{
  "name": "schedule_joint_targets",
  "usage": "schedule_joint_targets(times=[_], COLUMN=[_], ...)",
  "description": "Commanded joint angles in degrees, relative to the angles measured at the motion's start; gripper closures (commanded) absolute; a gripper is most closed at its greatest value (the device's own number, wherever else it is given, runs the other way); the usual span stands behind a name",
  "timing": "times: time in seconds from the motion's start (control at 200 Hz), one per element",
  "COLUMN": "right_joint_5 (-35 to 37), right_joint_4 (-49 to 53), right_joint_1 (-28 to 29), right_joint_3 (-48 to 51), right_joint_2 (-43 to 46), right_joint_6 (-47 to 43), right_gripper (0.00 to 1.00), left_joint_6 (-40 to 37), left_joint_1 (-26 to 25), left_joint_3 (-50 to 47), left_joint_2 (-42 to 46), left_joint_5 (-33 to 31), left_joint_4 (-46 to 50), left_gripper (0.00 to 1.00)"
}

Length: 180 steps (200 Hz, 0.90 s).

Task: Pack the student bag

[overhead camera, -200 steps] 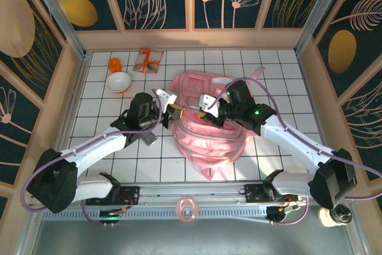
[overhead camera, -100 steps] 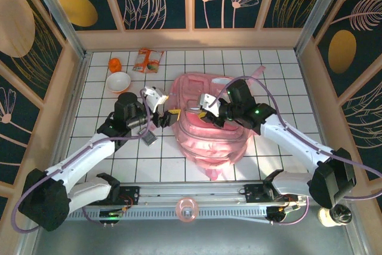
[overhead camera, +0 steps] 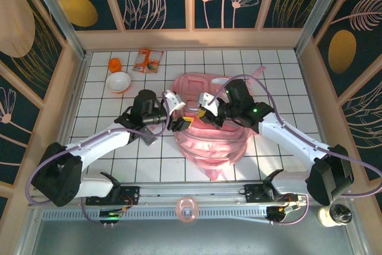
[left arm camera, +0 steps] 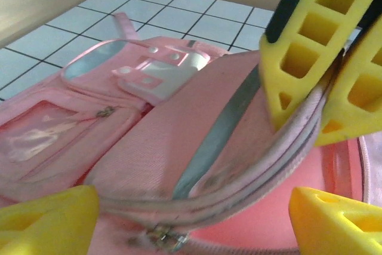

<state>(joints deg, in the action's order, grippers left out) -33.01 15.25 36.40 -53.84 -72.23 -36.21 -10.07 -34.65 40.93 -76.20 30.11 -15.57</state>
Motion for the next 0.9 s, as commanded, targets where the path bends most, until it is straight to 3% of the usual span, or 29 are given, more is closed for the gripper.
schedule_joint_targets(times=[0.0,0.065,0.145,0.29,0.44,0.646,0.716,0.811,0.896], right_joint_5=[-1.3,1.2,3.9,4.4,6.0,6.8,5.1,2.0,2.2], right_joint_4=[-5.2,-4.9,-4.2,-5.4,-7.6,-10.0,-9.6,-7.8,-9.3], right_joint_1=[-0.5,-0.8,-2.0,-7.4,-11.1,-12.1,-12.1,-12.0,-11.1], right_joint_3=[-3.1,-2.6,-0.9,5.5,10.1,11.1,10.0,6.9,5.6], right_joint_2=[0.5,1.1,2.6,7.0,9.4,8.8,7.4,5.3,5.5], right_joint_6=[1.8,2.8,4.0,6.6,8.9,9.8,9.6,11.9,19.6], right_gripper=[0.97,0.93,0.78,0.64,0.57,0.56,0.62,1.0,1.0], left_joint_6=[3.3,4.5,5.8,7.4,8.2,7.7,6.4,6.7,9.3], left_joint_1=[-0.2,-0.2,-0.2,0.0,0.4,0.6,0.6,0.8,1.8], left_joint_3=[1.8,1.9,1.7,1.4,1.3,1.8,2.0,3.2,4.7], left_joint_2=[-1.7,-1.9,-1.3,-0.2,0.0,0.5,0.8,0.5,-0.6], left_joint_5=[-4.9,-6.8,-9.6,-11.0,-11.0,-8.6,-7.4,-11.3,-16.9], left_joint_4=[-4.0,-4.7,-5.3,-5.8,-5.8,-6.1,-5.6,-4.5,-4.4], left_gripper=[0.27,0.36,0.48,0.82,0.86,0.86,0.85,0.84,0.76])
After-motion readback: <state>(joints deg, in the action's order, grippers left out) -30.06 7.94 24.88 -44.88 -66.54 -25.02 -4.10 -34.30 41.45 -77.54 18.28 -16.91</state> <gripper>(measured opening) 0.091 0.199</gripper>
